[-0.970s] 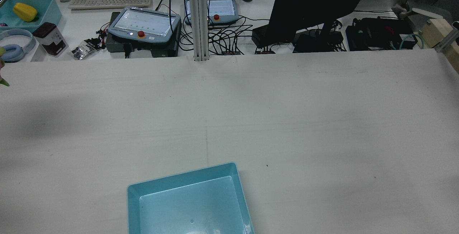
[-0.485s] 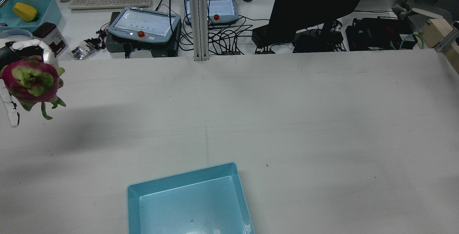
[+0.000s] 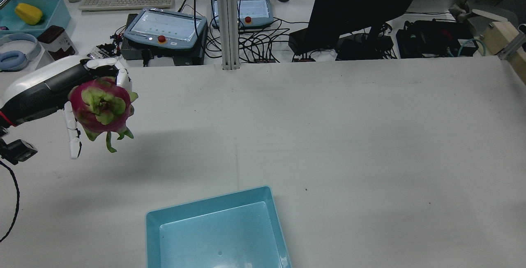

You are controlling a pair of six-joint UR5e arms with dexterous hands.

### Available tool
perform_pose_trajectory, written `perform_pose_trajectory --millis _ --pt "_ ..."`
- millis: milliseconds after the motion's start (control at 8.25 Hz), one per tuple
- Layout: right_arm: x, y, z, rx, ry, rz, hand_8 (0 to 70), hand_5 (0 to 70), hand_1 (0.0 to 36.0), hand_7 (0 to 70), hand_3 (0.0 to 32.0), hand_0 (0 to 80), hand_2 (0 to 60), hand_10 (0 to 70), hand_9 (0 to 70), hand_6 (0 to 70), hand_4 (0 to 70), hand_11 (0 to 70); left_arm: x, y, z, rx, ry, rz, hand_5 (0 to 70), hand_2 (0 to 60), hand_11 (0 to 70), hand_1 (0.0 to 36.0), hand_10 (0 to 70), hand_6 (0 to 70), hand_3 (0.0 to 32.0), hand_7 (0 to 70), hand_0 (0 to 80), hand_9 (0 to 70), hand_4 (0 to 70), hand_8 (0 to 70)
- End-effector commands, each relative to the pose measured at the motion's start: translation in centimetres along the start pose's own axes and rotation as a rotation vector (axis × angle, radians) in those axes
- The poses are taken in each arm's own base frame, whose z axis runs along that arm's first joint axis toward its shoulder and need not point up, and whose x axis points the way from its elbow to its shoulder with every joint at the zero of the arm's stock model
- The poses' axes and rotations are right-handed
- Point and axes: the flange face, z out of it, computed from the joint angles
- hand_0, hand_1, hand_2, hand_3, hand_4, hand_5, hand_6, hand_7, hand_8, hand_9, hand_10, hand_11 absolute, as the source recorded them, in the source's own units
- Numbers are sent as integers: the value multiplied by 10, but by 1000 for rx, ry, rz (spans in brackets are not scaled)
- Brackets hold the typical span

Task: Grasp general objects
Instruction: 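Carry the dragon fruit with the left hand over the blue tray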

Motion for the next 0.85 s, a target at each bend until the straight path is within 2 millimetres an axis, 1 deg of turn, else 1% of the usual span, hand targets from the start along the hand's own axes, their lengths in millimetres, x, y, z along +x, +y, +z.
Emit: perform_pose_trajectory --millis 0,121,242,364,485,606,727 --pt "0 0 0 0 0 0 0 0 0 0 0 0 0 0 0 0 0 0 -44 72 44 -92 -60 -71 700 600 472 284 321 358 0 700 493 478 317 301" --pt "0 0 0 0 0 0 0 0 0 0 0 0 0 0 0 0 0 0 -65 97 55 -95 -61 -102 700 600 456 285 308 348 0 700 496 467 309 291" --pt "0 0 0 0 0 0 0 0 0 0 0 0 0 0 0 0 0 0 -78 120 69 -105 -64 -126 700 600 449 290 303 340 0 700 502 457 299 282" --pt "0 0 0 0 0 0 0 0 0 0 0 0 0 0 0 0 0 0 -77 140 86 -122 -68 -137 700 600 447 287 300 339 0 700 504 453 292 278" --pt "0 0 0 0 0 0 0 0 0 0 0 0 0 0 0 0 0 0 -79 155 95 -136 -66 -148 700 600 434 281 291 334 0 700 502 446 287 273" --pt "0 0 0 0 0 0 0 0 0 0 0 0 0 0 0 0 0 0 -88 164 96 -115 -53 -164 700 600 431 277 288 331 0 700 502 445 284 273" --pt "0 0 0 0 0 0 0 0 0 0 0 0 0 0 0 0 0 0 -102 182 98 -126 -61 -189 700 600 427 272 285 324 0 700 498 437 276 266"
